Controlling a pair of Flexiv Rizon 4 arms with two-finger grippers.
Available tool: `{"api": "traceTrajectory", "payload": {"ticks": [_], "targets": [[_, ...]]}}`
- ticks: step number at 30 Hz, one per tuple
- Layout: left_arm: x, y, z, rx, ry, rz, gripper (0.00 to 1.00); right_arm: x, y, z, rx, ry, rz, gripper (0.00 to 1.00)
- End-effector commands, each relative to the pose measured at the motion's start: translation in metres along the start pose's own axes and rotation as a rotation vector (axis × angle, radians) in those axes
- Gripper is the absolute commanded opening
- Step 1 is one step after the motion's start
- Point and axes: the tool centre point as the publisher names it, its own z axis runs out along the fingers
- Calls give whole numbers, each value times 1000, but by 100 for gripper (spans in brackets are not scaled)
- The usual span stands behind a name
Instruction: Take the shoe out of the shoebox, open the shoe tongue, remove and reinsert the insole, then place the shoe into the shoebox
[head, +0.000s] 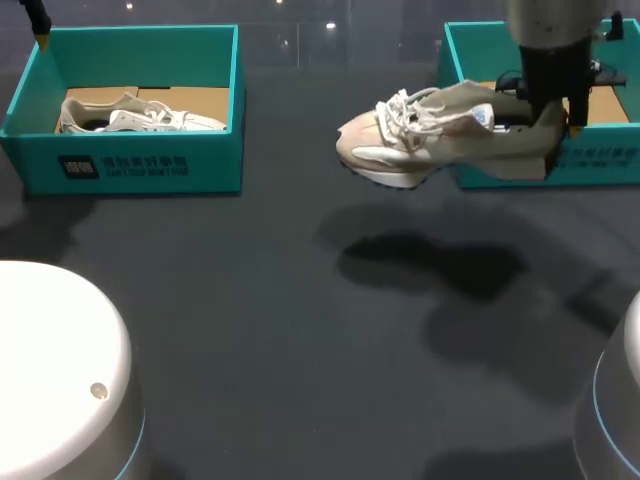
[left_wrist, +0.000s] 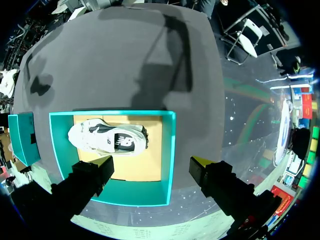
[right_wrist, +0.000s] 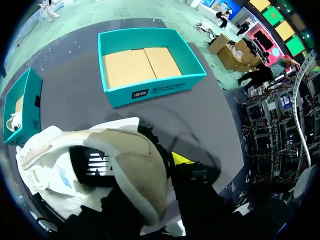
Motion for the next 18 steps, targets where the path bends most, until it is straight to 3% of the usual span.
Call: {"api": "traceTrajectory", "payload": {"ticks": [1, 6, 10, 18], "targets": [[0, -1, 0, -1, 2, 1, 100, 11, -26, 3, -23, 11, -7, 0], [0, -1, 0, -1, 2, 1, 100, 31, -59, 10, -18, 5, -2, 0], [0, -1, 0, -1, 2, 1, 100, 53, -95, 29, 41, 26, 3, 0], [0, -1, 0, -1, 2, 1, 100, 53, -95, 29, 41, 26, 3, 0]]}}
